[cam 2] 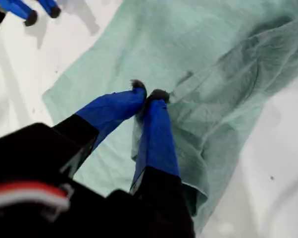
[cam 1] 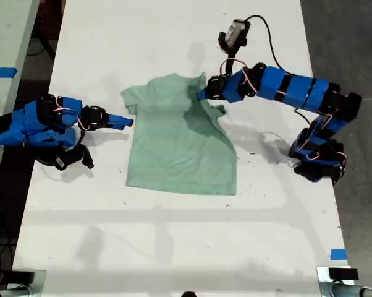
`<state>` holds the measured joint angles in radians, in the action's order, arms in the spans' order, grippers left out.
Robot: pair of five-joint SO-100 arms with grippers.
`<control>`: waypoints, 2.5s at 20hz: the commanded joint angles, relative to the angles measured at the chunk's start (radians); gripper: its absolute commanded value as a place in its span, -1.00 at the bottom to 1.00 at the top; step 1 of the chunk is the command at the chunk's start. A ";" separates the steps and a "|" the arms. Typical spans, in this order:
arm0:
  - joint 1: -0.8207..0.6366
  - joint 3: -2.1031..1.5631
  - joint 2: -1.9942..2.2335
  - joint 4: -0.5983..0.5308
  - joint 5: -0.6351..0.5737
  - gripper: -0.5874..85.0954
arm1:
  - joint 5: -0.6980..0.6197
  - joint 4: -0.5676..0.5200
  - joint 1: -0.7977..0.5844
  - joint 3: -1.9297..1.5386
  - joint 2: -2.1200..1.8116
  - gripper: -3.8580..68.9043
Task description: Fold t shirt
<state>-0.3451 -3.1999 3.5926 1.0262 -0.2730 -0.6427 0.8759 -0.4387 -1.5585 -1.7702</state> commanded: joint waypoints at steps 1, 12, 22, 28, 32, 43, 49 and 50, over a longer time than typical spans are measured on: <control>0.003 -0.009 0.008 0.002 -0.005 -0.53 | 0.032 -0.041 0.054 0.069 -0.035 -0.22; 0.005 -0.009 0.008 0.002 -0.005 -0.53 | 0.290 0.302 -0.017 -0.851 -1.183 -0.91; 0.005 -0.009 0.008 0.002 -0.005 -0.53 | 0.414 0.422 0.021 -1.528 -1.736 -0.91; 0.006 -0.009 0.008 0.002 -0.005 -0.53 | 0.394 0.407 0.032 -1.534 -1.736 -0.91; 0.005 -0.009 0.008 0.002 -0.005 -0.54 | 0.413 0.410 0.035 -1.536 -1.736 -0.91; 0.224 0.040 0.012 0.037 0.385 -0.59 | 0.417 0.413 0.035 -1.536 -1.736 -0.91; 0.121 0.058 0.012 -0.003 0.454 -0.59 | 0.417 0.414 0.037 -1.536 -1.736 -0.91; 0.110 0.071 0.012 0.003 0.460 -0.90 | 0.419 0.414 0.037 -1.536 -1.736 -0.91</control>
<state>-0.1948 -3.1646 3.5987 1.0554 0.2102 -0.2393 1.2931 -0.4157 -3.0511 -3.4929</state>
